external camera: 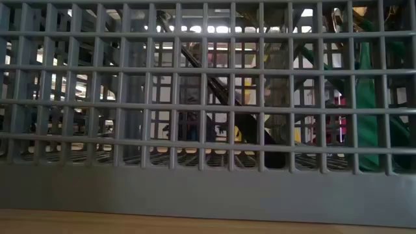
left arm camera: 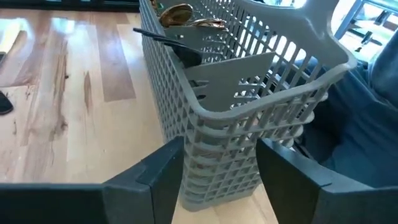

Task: Sort silverware
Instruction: Adjust the green spoon to its right position

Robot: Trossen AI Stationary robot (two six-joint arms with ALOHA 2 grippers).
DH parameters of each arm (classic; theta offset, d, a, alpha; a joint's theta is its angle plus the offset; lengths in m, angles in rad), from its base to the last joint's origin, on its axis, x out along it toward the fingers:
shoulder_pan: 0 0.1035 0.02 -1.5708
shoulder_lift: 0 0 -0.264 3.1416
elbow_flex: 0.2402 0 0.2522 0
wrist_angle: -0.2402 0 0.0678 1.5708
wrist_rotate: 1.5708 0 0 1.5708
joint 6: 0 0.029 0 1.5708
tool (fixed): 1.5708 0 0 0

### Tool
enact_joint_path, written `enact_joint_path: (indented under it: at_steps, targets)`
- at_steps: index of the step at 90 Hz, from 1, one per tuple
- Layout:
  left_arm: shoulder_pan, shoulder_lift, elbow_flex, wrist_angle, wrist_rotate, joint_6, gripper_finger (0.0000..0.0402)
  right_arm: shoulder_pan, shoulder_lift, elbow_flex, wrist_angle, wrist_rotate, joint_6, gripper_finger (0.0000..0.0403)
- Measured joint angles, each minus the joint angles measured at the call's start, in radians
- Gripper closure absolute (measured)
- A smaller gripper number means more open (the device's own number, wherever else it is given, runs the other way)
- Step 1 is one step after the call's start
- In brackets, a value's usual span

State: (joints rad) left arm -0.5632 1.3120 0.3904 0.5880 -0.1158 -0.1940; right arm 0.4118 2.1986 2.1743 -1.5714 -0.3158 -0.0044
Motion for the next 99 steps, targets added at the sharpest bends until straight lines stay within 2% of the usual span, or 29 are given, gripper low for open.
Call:
enact_joint_path:
  at_steps: [9,16,36,42,99]
  targets:
    - [0.000,0.000,0.000,-0.001,0.000,0.000,0.0215,0.000,0.000,-0.010,0.001,-0.017,0.000,0.0238]
    - [0.000,0.000,0.000,-0.001,0.000,0.000,0.0215,0.001,0.000,-0.011,0.001,-0.017,0.000,0.0257]
    - [0.000,0.000,0.000,0.000,0.000,0.000,0.0215,0.000,0.000,-0.011,0.000,-0.001,0.001,0.0373]
    - [0.000,0.000,0.000,-0.001,0.000,0.000,0.0215,-0.001,0.000,-0.011,-0.003,0.013,0.004,0.0393]
    - [0.000,0.000,0.000,0.000,0.000,-0.004,0.0215,0.000,-0.001,-0.011,0.000,0.033,0.019,0.0402]
